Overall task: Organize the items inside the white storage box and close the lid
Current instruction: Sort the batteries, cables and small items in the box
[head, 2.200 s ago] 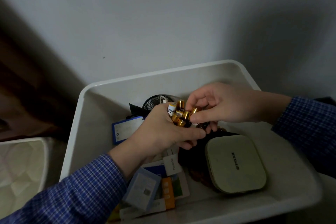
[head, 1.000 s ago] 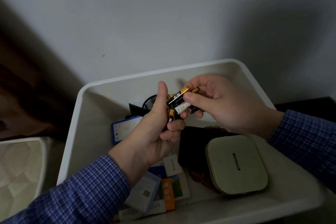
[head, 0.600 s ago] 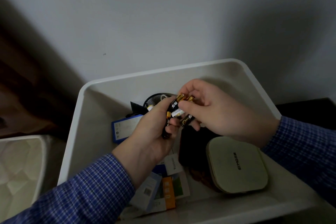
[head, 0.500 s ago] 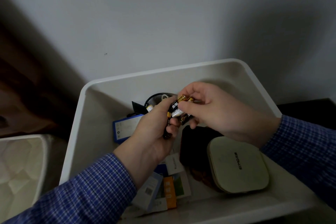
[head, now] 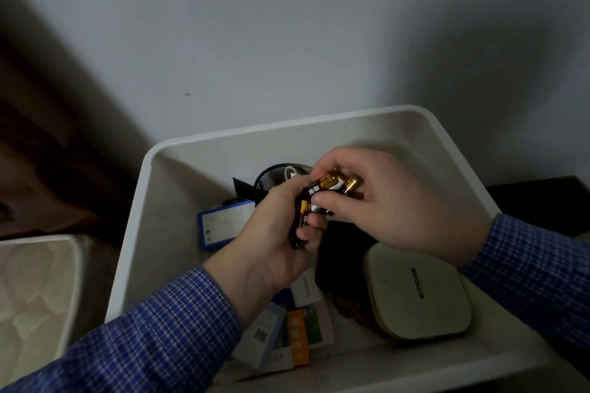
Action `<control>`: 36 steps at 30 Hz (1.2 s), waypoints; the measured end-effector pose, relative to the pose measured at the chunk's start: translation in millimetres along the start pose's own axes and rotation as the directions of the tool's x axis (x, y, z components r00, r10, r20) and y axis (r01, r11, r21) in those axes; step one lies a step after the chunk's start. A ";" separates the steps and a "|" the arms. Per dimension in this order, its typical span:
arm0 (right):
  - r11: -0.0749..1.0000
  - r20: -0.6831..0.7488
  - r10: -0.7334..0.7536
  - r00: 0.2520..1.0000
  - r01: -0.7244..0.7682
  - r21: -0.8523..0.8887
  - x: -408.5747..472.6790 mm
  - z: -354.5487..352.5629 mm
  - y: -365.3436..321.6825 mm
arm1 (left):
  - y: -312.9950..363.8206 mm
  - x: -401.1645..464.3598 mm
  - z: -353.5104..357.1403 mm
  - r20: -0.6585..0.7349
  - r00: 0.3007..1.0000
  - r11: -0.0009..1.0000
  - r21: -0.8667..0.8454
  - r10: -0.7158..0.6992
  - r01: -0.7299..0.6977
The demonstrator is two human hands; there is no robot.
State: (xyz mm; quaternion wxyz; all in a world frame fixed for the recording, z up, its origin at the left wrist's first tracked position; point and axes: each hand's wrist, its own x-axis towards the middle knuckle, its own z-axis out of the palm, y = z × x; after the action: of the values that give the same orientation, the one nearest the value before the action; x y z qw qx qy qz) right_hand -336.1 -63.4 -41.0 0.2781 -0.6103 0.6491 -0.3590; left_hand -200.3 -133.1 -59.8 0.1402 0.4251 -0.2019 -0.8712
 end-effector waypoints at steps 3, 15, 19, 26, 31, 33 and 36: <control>0.988 -0.026 -0.079 0.997 0.075 -0.135 -2.1 -6.5 -3.8 | 1.2 -1.6 -0.2 0.051 0.997 0.997 -0.045 -0.055 0.058; 0.954 -0.042 -0.269 0.962 0.260 -0.148 1.4 -8.4 -2.5 | 0.3 -1.9 0.0 0.215 0.970 0.982 -0.120 -0.118 0.146; 0.948 -0.091 -0.307 0.947 0.297 -0.114 6.9 7.9 1.8 | -1.9 -4.0 0.6 0.254 0.955 0.976 -0.116 -0.152 0.186; 0.926 -0.188 -0.357 0.915 0.319 -0.201 12.5 15.9 3.3 | -0.7 -7.1 0.4 0.246 0.946 0.964 -0.108 -0.212 0.244; 0.915 -0.096 -0.328 0.940 0.291 -0.278 14.9 13.5 -2.9 | 3.2 -6.7 2.9 0.207 0.974 0.986 -0.119 -0.089 0.115; 0.933 -0.081 -0.246 0.966 0.214 -0.288 13.8 14.6 -4.1 | 5.0 -5.7 3.2 0.173 0.984 0.990 -0.132 -0.034 0.058; 0.891 -0.052 -0.174 0.983 0.135 -0.434 12.6 17.7 -3.6 | 5.6 -4.6 2.3 0.129 0.992 0.993 -0.119 0.012 0.003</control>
State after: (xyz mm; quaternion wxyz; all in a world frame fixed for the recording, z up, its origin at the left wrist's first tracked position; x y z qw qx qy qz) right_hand -321.1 -78.1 -47.5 0.0784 -0.6895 0.6731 -0.2557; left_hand -199.0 -135.6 -52.7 0.1538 0.3582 -0.1592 -0.9070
